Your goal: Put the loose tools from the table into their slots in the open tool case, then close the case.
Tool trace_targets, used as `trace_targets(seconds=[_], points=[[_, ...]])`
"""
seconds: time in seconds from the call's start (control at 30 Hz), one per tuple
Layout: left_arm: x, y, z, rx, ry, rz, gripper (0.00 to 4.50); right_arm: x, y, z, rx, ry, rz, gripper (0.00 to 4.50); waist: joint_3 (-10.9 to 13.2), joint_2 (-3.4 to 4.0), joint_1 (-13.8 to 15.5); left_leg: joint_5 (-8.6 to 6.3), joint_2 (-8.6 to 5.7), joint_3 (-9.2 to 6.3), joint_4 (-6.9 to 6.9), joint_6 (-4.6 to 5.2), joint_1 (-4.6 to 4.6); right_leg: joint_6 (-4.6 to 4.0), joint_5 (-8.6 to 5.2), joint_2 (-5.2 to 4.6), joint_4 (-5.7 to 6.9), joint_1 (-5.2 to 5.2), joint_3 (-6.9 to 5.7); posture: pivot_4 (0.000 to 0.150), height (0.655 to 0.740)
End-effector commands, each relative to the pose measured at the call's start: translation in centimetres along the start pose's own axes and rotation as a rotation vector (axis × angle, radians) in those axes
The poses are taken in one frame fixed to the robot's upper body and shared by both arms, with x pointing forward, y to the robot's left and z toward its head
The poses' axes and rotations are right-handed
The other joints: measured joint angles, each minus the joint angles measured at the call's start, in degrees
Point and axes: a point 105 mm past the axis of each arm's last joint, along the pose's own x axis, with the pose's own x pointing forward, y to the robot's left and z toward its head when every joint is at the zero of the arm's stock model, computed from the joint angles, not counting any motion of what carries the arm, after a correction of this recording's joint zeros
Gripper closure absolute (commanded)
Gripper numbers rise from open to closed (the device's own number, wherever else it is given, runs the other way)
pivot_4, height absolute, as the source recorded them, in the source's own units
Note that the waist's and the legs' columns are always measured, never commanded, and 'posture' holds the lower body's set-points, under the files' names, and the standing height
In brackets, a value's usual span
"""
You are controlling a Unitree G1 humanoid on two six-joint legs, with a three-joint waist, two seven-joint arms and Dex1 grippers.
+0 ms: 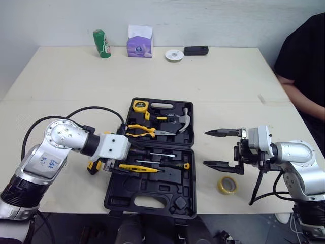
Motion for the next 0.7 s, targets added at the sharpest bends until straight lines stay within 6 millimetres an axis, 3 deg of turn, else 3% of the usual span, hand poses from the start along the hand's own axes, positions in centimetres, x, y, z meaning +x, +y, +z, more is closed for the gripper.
trace_targets(seconds=[0.03, 0.13, 0.17, 0.2, 0.47, 0.7], points=[[-1.5, -0.4, 1.4, 0.019, -0.136, 0.029, 0.54, -0.3, 0.1, 0.7, -0.028, -0.01, 0.011, 0.0, 0.0, 0.0, -0.01, 0.0, 0.01, 0.0, 0.01, 0.0, -0.01, 0.0, 0.0, -0.01, 0.0, 0.0, 0.0, 0.15, 0.74], [-1.8, -1.9, 0.9, -0.03, -0.185, 0.003, 0.54, -0.5, 0.2, 0.5, -0.027, -0.009, 0.012, 0.0, 0.0, 0.0, -0.15, -0.01, 0.04, 0.0, 0.0, -0.01, 0.01, 0.0, 0.0, 0.0, 0.0, 0.0, 0.01, 0.15, 0.74], [-1.8, -2.2, 0.6, -0.052, -0.197, 0.007, 1.06, -0.5, 0.3, 0.5, -0.027, -0.009, 0.013, 0.0, 0.0, 0.0, -0.11, -0.01, 0.06, 0.01, -0.01, -0.02, 0.03, -0.01, 0.0, 0.02, 0.01, 0.0, 0.02, 0.15, 0.74], [-1.7, -2.4, 0.4, -0.071, -0.208, 0.012, 1.26, -0.4, 0.3, 0.4, -0.027, -0.01, 0.014, 0.0, 0.0, 0.0, -0.08, -0.01, 0.06, 0.01, -0.01, -0.03, 0.03, -0.01, -0.01, 0.02, 0.02, 0.0, 0.02, 0.15, 0.74], [0.3, -2.9, -1.4, -0.2, -0.274, 0.086, 4.46, 0.1, 0.4, 0.4, -0.023, -0.024, 0.024, 0.0, 0.0, 0.0, -0.01, -0.02, 0.05, 0.0, 0.01, -0.02, 0.03, -0.02, 0.0, 0.01, 0.01, 0.02, 0.0, 0.15, 0.74], [1.3, -3.2, -3.2, -0.242, -0.248, 0.11, 4.46, 0.3, 0.6, 0.3, -0.013, -0.019, 0.032, 0.0, 0.0, 0.0, -0.08, -0.02, 0.07, 0.0, -0.01, -0.03, 0.05, -0.02, 0.0, 0.03, 0.02, 0.01, 0.01, 0.15, 0.74]])
